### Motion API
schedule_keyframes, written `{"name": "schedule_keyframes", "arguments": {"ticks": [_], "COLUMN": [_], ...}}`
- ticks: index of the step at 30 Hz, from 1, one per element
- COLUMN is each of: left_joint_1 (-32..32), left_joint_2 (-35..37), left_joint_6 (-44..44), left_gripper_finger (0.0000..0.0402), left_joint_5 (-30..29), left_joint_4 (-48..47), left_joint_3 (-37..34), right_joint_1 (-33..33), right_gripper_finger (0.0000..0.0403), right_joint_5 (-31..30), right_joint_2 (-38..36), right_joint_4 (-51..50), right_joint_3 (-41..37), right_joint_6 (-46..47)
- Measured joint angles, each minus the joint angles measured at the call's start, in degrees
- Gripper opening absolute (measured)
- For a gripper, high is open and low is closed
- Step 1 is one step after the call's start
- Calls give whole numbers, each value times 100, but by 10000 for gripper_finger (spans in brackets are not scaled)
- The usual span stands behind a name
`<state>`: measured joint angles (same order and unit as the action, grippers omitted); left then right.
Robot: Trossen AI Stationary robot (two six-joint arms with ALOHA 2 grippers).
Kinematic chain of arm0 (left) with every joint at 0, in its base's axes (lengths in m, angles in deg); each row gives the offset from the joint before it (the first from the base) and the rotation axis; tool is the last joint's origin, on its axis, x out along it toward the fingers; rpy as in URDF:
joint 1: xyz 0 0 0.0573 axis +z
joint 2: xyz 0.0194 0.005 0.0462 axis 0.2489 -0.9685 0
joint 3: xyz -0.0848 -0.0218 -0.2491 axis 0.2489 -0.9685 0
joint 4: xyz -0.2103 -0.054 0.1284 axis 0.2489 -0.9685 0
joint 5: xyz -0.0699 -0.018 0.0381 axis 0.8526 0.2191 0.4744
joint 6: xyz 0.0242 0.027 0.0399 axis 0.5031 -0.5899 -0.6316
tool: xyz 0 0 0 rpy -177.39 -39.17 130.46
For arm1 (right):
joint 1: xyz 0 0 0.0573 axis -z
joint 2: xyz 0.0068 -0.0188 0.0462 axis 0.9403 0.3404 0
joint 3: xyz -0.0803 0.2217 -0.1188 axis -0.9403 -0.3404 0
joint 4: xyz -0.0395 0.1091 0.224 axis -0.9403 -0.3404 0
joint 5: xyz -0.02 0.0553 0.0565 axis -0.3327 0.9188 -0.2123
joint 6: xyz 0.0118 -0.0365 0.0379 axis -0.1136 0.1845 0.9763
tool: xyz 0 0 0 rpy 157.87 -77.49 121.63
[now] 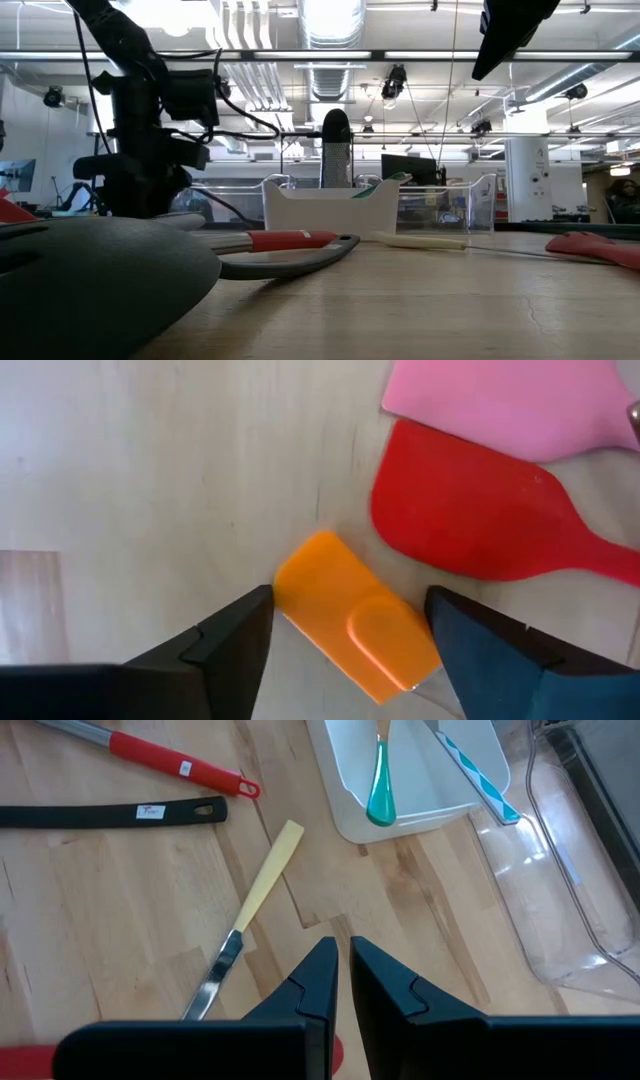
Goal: Pick & Place Kitchen Items
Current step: Put the orange spatula into the right transparent bin
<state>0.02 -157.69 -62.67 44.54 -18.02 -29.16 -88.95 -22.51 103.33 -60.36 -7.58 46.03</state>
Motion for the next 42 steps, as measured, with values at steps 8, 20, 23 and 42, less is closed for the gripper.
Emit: {"name": "schedule_keyframes", "arguments": {"ticks": [8, 20, 23, 42], "left_joint_1": [-4, -6, -6, -67], "left_joint_2": [0, 0, 0, 189], "left_joint_6": [11, 410, 441, 448], "left_gripper_finger": [179, 18, 18, 18], "left_joint_5": [15, -72, -80, -1220], "left_joint_4": [-66, -67, -76, -1946], "left_joint_3": [-2, -4, 11, 1625], "right_joint_1": [0, 0, 0, 0], "right_gripper_finger": [27, 27, 27, 27], "right_joint_5": [0, 0, 0, 2], "right_joint_2": [0, 0, 0, 0], "right_joint_4": [4, 4, 12, 39], "right_joint_3": [0, 0, 0, 0], "right_joint_6": [-1, -4, -69, -106]}}
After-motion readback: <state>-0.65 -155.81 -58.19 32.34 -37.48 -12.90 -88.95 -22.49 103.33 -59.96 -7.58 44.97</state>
